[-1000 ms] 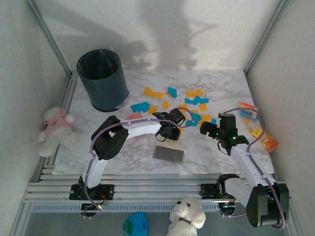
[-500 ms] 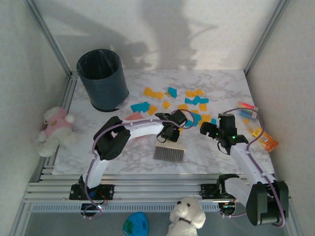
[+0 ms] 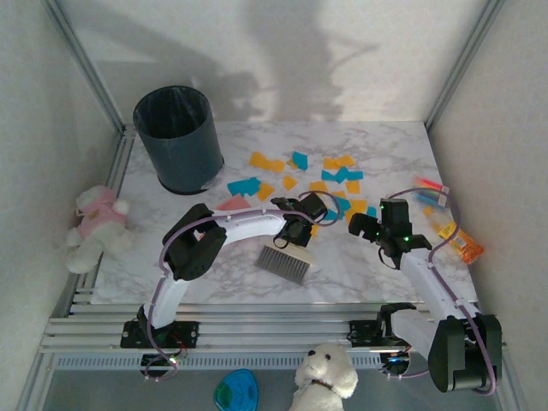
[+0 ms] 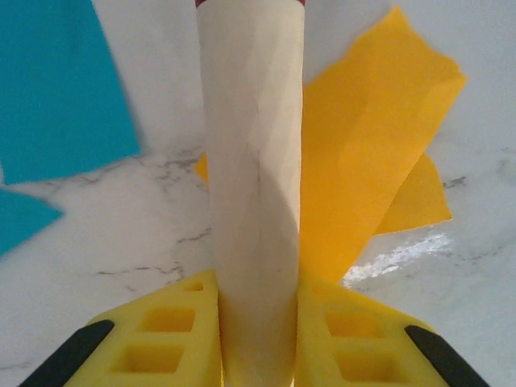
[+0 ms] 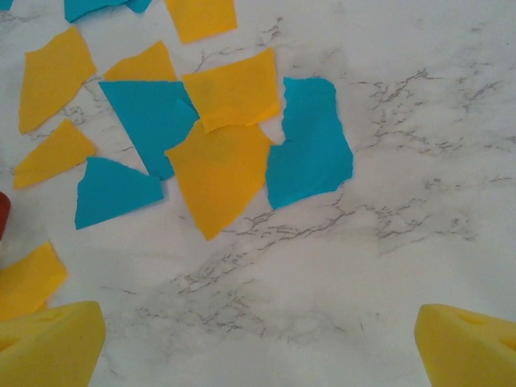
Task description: Sweep away the paper scraps from the table
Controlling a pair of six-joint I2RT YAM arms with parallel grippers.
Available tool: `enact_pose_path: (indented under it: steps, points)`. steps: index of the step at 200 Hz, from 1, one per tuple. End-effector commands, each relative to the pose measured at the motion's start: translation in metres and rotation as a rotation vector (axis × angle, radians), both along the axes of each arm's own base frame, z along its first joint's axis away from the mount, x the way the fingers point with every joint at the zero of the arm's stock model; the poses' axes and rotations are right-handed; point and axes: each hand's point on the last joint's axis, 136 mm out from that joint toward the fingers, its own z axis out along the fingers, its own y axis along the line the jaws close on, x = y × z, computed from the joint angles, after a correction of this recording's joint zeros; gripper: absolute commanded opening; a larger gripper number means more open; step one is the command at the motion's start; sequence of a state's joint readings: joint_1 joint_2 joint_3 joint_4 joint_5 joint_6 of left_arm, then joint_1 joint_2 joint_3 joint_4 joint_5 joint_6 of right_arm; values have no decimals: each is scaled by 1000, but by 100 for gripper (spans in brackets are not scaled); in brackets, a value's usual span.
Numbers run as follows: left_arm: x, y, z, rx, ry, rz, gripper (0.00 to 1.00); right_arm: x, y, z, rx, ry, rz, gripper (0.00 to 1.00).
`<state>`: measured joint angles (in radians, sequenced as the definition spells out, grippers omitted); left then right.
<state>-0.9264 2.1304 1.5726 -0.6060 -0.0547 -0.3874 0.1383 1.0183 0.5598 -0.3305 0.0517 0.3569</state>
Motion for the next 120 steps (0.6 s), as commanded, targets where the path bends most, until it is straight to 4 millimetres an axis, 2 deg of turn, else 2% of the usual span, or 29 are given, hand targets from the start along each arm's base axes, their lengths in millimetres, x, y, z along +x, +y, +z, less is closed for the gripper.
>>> enact_pose_path:
  steps: [1,13,40,77,120]
  points:
    - [17,11,45,39,-164,-33,20,8,4,14,20,-25,-2,99]
    - [21,9,56,31,-207,-65,21,9,8,15,37,-28,12,99]
    - [22,4,67,21,-258,-177,21,11,23,20,113,-39,55,99]
    - [21,-4,80,-50,-323,-336,21,15,46,38,227,-66,138,99]
    - [25,-9,101,-159,-379,-434,20,16,71,61,387,-99,234,97]
